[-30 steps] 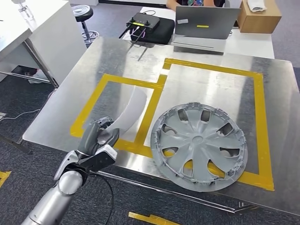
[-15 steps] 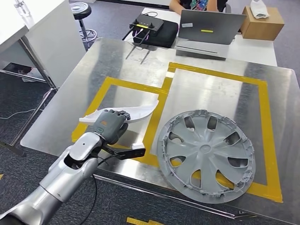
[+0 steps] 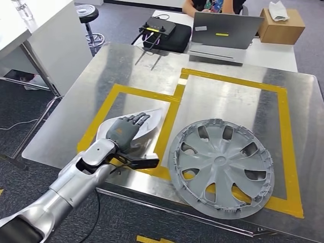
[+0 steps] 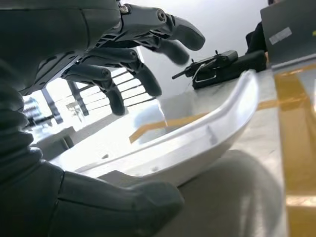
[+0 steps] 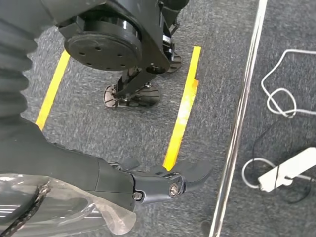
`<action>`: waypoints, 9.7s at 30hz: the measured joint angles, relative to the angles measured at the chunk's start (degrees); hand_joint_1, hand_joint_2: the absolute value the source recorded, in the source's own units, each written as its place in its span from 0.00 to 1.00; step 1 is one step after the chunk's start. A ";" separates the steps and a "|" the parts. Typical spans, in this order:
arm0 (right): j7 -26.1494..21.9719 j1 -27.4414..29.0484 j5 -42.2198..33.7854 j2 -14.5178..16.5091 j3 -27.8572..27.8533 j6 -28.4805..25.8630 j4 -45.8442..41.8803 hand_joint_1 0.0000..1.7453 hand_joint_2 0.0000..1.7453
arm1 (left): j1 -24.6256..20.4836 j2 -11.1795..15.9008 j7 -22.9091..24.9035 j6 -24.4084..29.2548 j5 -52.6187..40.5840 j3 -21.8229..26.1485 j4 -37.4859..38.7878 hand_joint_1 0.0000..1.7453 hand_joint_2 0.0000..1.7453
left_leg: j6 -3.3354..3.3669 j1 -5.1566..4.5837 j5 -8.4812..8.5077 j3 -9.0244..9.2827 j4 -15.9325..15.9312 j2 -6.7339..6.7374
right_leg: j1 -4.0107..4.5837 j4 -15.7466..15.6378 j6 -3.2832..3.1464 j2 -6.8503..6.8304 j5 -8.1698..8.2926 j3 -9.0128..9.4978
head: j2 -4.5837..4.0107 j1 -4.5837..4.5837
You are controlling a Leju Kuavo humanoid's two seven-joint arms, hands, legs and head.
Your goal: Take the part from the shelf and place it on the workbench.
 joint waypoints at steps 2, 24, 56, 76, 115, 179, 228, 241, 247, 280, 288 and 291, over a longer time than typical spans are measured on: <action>0.76 0.47 -1.11 0.00 0.39 -0.53 -0.08 0.00 0.00 | 1.38 0.03 -1.46 0.89 3.29 1.27 -1.92 0.00 0.00 | 0.00 0.01 0.00 0.04 0.00 0.00 | 0.03 0.01 0.05 -0.01 -0.04 0.08 | 0.00 0.00; 8.79 8.40 -13.81 0.07 8.19 -10.31 -7.57 0.00 0.00 | 41.90 5.27 -29.23 8.86 55.79 26.44 -40.93 0.00 0.00 | -3.16 2.09 0.87 0.24 -0.29 0.24 | -2.33 2.02 0.94 0.03 -0.01 -0.90 | 0.00 -0.33; 13.31 9.91 -16.01 0.12 9.28 -6.43 -11.44 0.00 0.00 | 47.41 -7.03 -15.75 0.24 65.10 58.80 -5.14 0.00 0.00 | -1.94 1.04 -1.84 0.77 0.98 4.09 | -0.62 -0.50 -0.66 -2.28 0.47 1.39 | 0.00 -0.50; 10.91 8.12 -12.65 0.11 7.78 -4.13 -10.75 0.00 0.00 | 43.64 -7.53 -18.04 -1.94 56.95 61.71 11.82 0.00 0.00 | 1.51 0.02 -2.72 7.92 -5.40 1.40 | -0.41 15.34 1.63 -0.11 -3.71 -10.63 | 0.00 -0.37; 8.97 4.59 -17.57 0.10 5.35 -7.07 -13.62 0.00 0.00 | 51.18 -8.94 -8.69 -10.43 66.32 52.82 5.98 0.00 0.00 | 0.23 -0.45 2.30 1.18 -2.38 -4.77 | -0.15 -2.17 -0.35 2.90 0.04 4.45 | 0.00 -0.59; 7.63 6.70 -29.56 -9.66 19.03 -20.55 -12.43 0.00 0.00 | 56.66 0.27 -7.41 -1.47 77.09 32.03 -4.65 0.00 0.00 | -0.57 -0.50 -5.18 4.78 0.64 -3.42 | -0.08 -1.42 -1.80 0.87 2.18 1.22 | 0.00 -1.61; 6.67 6.88 -33.78 -13.84 25.18 -25.98 -10.47 0.00 0.00 | 56.67 6.06 -7.37 6.30 82.06 21.84 -7.30 0.00 0.00 | 0.37 0.89 -4.25 6.94 -2.16 -0.02 | -1.13 13.94 1.91 -1.13 -5.00 -6.93 | 0.02 -0.37; 6.59 7.23 -34.25 -14.68 26.01 -26.55 -10.35 0.00 0.00 | 56.60 7.07 -7.47 6.80 82.36 20.12 -7.49 0.00 0.00 | -1.73 0.67 -7.36 6.09 1.70 -4.32 | -1.08 0.54 -0.63 0.71 2.60 -1.61 | 0.02 -0.72; 6.53 7.38 -34.76 -14.70 26.21 -26.95 -10.30 0.00 0.00 | 56.56 7.26 -7.49 7.30 82.84 19.79 -7.53 0.00 0.00 | -2.29 0.91 -9.27 -1.87 14.28 0.26 | -0.72 0.31 -0.93 -4.15 -0.19 0.62 | 0.02 -0.88; 4.44 7.54 -40.82 -19.39 32.47 -33.08 -9.45 0.00 0.00 | 55.20 10.79 -9.82 12.09 88.28 12.85 -7.80 0.00 0.00 | -2.86 1.56 -10.85 3.29 6.97 1.44 | -0.75 2.30 -1.03 -4.31 2.47 -3.23 | 0.04 -0.18; 4.02 7.37 -42.08 -20.85 33.94 -34.25 -9.38 0.00 0.00 | 54.79 11.72 -10.07 12.71 89.53 11.20 -7.84 0.00 0.00 | -1.15 1.17 -3.24 2.85 0.80 2.64 | -0.43 2.65 1.07 -7.55 0.09 -0.92 | 0.04 -0.33; 4.01 7.35 -42.13 -20.90 34.03 -34.27 -9.38 0.00 0.00 | 54.78 11.74 -10.07 12.73 89.53 11.15 -7.83 0.00 0.00 | -1.05 1.24 -3.17 2.84 0.74 2.49 | -0.51 2.84 1.21 -6.64 -0.33 -1.05 | 0.04 -0.32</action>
